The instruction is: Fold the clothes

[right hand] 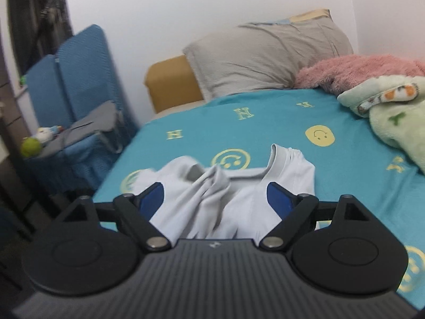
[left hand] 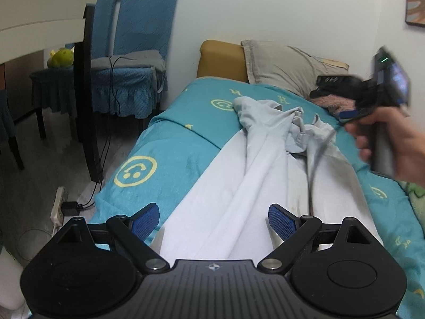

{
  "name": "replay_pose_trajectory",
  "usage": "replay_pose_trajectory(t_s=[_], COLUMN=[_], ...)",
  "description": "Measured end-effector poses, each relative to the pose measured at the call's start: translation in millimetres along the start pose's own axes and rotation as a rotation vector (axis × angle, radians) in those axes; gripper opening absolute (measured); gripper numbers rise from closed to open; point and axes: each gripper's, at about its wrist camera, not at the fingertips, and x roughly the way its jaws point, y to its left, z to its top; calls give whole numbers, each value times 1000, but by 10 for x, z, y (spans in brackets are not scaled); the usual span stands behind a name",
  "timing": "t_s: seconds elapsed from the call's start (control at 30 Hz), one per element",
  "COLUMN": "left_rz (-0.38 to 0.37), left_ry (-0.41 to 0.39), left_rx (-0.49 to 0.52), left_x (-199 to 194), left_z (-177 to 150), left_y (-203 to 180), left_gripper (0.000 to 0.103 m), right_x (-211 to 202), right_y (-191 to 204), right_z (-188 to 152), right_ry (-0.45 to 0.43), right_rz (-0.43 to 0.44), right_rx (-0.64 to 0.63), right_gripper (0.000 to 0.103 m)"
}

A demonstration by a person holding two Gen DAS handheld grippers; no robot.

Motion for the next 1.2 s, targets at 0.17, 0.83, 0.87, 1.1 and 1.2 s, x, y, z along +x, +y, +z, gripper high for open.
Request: replay_pose_trajectory(t_s=[0.17, 0.83, 0.87, 1.1, 1.2], left_rz=[-12, -61, -54, -10, -6], left_ry=[-17, -21, -10, 98, 161], left_rx=[36, 165, 165, 131, 134], left_x=[-165, -1015, -992, -805, -739], left_z=[-18, -318, -331, -366, -365], left_y=[-102, -478, -485, -396, -334], left_gripper=[91, 91, 91, 91, 91], right_x=[-1156, -3589, -3570, -3472, -3452], right_y=[130, 46, 37, -6, -64], right_z=[-220, -1516, -1523, -1581, -1599], right_ry=[1, -3, 2, 38, 57], right_rz=[61, 50, 49, 58, 57], right_rx=[4, 41, 46, 72, 102], right_gripper=[86, 86, 86, 86, 86])
